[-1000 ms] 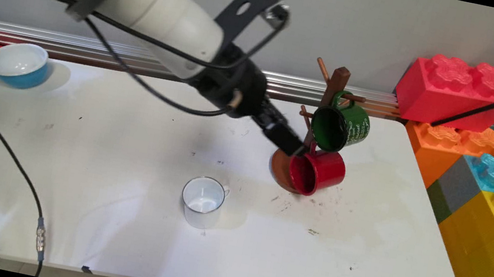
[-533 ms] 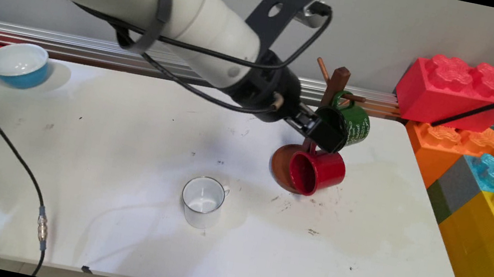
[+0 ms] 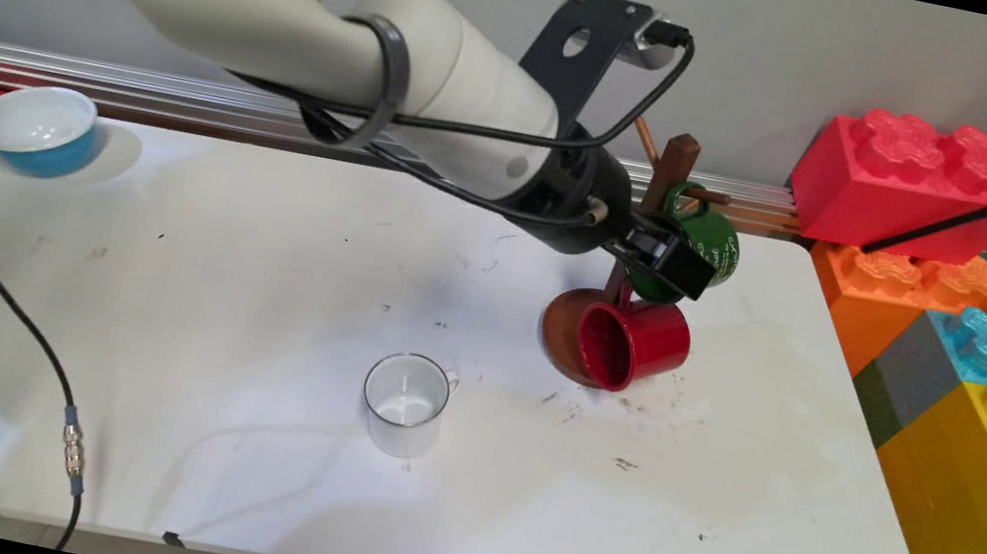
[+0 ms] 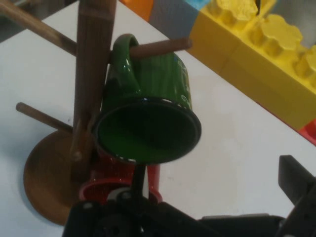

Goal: Pick up the green mug from the rack

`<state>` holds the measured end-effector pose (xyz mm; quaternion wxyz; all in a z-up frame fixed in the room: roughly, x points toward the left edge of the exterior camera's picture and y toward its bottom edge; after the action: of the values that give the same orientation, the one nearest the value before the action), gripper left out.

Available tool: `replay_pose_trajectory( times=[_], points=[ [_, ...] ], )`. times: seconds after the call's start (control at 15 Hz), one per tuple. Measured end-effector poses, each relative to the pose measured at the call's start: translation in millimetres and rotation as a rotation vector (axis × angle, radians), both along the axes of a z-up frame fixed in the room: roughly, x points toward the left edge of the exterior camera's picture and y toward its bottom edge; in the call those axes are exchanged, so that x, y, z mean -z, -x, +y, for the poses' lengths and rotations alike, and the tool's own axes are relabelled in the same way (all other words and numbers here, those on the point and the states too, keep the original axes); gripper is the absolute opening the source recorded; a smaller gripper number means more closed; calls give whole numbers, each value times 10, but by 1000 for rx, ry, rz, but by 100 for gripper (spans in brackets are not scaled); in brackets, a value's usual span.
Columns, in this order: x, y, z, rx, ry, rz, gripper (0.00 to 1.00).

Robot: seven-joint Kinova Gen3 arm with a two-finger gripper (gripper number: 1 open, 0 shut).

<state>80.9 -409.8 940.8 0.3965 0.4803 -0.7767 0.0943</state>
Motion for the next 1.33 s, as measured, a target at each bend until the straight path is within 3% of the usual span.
replay_pose_trajectory(
  times=[0.6,1.33],
  points=[
    [303,163,-184,-57,23,93,100],
    [508,241,-317,-74,43,174,100]
  ],
)
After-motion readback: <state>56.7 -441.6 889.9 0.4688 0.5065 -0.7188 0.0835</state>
